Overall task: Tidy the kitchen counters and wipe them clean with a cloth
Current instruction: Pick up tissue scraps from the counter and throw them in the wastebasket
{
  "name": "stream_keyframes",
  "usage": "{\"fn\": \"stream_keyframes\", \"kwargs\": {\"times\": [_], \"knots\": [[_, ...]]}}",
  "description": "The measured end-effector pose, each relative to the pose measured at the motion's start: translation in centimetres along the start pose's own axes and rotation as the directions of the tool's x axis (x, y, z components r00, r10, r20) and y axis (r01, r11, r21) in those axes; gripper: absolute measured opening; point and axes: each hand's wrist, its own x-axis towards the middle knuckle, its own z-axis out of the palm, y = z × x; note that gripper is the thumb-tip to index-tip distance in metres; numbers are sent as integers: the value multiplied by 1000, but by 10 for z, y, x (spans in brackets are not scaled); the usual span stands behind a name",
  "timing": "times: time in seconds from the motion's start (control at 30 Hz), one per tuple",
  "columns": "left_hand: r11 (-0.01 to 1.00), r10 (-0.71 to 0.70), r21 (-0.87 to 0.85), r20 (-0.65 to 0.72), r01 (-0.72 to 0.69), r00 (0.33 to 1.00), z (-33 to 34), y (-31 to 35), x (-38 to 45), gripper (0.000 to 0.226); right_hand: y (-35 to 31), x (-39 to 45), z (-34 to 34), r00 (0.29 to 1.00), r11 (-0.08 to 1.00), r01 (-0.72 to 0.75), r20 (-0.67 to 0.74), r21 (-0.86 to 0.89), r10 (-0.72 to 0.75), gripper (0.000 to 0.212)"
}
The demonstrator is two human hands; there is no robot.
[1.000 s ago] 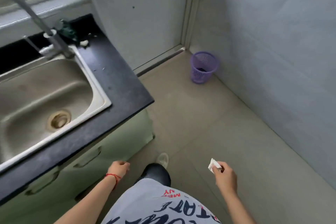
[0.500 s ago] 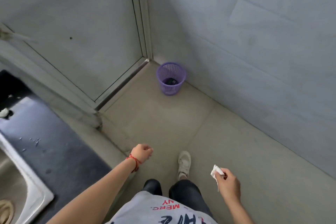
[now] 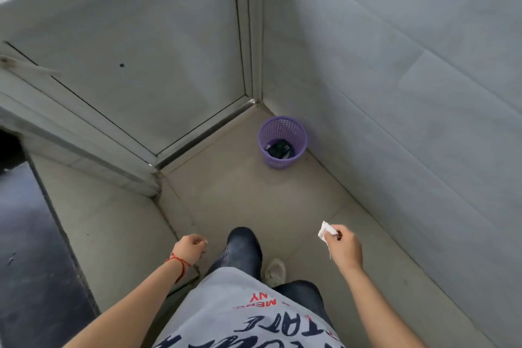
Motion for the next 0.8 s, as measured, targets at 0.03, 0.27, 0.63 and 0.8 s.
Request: {"fn": "stream_keyframes", "kwargs": {"times": [0.03,0.27,0.63,0.8], "knots": [[1000,-5,-6,-3,5,1000,-1,9,4,12,-11,14,0,1000,1000,12,9,-3,-12,13],[998,-48,-35,15,48,999,-20,82,73,15,-73,107,10,1000,999,0,4,-34,0,12],[964,141,215,89,-157,986,-67,271,165,28,-153,207,17,994,994,-107,6,-38,108,6],[961,148,224,83,-163,985,-68,311,192,28,-169,246,27,987,989,-145,59,-32,147,9]]}}
